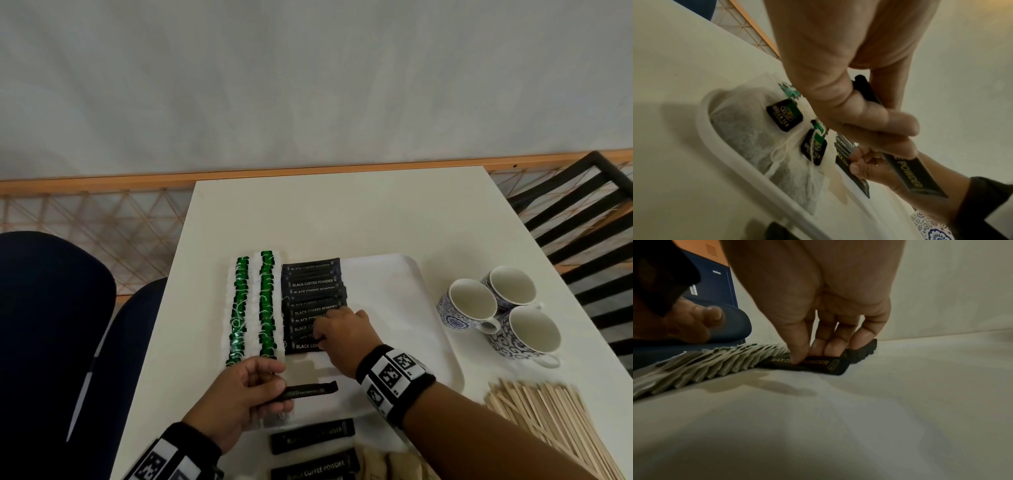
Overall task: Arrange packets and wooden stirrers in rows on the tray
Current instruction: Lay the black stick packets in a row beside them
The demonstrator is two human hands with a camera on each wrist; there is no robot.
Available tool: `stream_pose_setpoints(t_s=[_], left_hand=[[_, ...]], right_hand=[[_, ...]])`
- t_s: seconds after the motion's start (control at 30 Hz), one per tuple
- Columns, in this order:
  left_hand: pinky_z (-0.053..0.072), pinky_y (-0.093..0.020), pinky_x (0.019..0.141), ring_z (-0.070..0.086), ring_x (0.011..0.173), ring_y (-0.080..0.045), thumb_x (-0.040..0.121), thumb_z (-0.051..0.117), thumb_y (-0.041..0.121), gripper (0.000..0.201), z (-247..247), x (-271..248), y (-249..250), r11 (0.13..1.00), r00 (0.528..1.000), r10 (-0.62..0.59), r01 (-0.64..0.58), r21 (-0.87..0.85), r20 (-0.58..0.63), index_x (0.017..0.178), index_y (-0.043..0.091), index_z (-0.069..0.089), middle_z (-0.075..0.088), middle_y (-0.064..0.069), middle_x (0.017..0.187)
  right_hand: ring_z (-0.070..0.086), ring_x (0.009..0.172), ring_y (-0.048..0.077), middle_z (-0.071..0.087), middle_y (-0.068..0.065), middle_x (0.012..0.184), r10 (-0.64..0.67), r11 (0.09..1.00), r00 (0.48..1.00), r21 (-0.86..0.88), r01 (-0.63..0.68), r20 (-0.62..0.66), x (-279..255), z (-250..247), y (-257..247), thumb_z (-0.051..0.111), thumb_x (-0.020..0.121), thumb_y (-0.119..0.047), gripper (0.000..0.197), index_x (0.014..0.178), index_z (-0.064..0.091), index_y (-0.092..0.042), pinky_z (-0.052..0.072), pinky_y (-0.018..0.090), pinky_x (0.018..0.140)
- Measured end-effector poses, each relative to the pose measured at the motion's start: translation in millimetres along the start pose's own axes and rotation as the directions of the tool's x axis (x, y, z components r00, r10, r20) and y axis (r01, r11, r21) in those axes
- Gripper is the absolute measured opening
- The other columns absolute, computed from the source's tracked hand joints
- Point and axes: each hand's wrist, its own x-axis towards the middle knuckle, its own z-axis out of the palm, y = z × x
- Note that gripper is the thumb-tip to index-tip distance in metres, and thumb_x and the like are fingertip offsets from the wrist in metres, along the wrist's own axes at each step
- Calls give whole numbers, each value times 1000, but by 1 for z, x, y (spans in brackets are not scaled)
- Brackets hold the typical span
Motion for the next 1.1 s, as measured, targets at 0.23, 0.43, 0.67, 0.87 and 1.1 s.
stream_pose_setpoints(t_s=[0.23, 0.43, 0.67, 0.87, 1.1], left_hand=[[59, -27, 54, 70, 76, -41, 81, 52, -24, 27, -6, 4, -3, 1000, 1000, -6, 7, -13, 24, 103, -10, 59, 64, -22, 87], [59, -27, 59, 68, 87, -39, 81, 49, -27, 28, -6, 6, -6, 998, 998, 61, -61, 18, -19, 100, -10, 59, 66, -21, 92], [54, -23, 52, 70, 65, -26, 80, 57, -23, 18, 5, 5, -3, 990, 993, 100, -93, 107, -66, 88, -7, 62, 67, -23, 81], [57, -28, 52, 70, 65, -33, 80, 62, -15, 11, 0, 6, -4, 993, 982, 93, -80, 83, -166, 88, -8, 59, 67, -26, 74], [59, -30, 55, 69, 67, -35, 81, 63, -12, 11, -9, 1, -1, 997, 982, 67, -59, 56, -175, 89, -7, 57, 66, -21, 71]], right_hand=[[49, 100, 22, 56, -2, 105, -20, 1000, 997, -7, 19, -78, 1, 3, -2, 56, 89, -22, 14, 102, 60, -26, 39, 38, 86], [58, 82, 9, 68, -5, 92, -67, 913, 997, 406, 42, 47, -12, -19, -4, 56, 94, -37, 20, 97, 68, -21, 48, 24, 77], [54, 67, -7, 64, -17, 80, -187, 883, 954, 466, 59, 234, -32, -28, -5, 70, 85, -27, 18, 103, 72, -24, 37, 5, 65], [53, 73, 6, 56, -14, 76, -50, 933, 989, 361, -5, 142, -36, -27, 7, 65, 84, -23, 6, 90, 64, -23, 39, 15, 65], [51, 99, 17, 59, -5, 103, -46, 995, 990, 97, 33, 133, -39, -16, 15, 62, 84, -34, 13, 94, 60, -25, 43, 30, 85]])
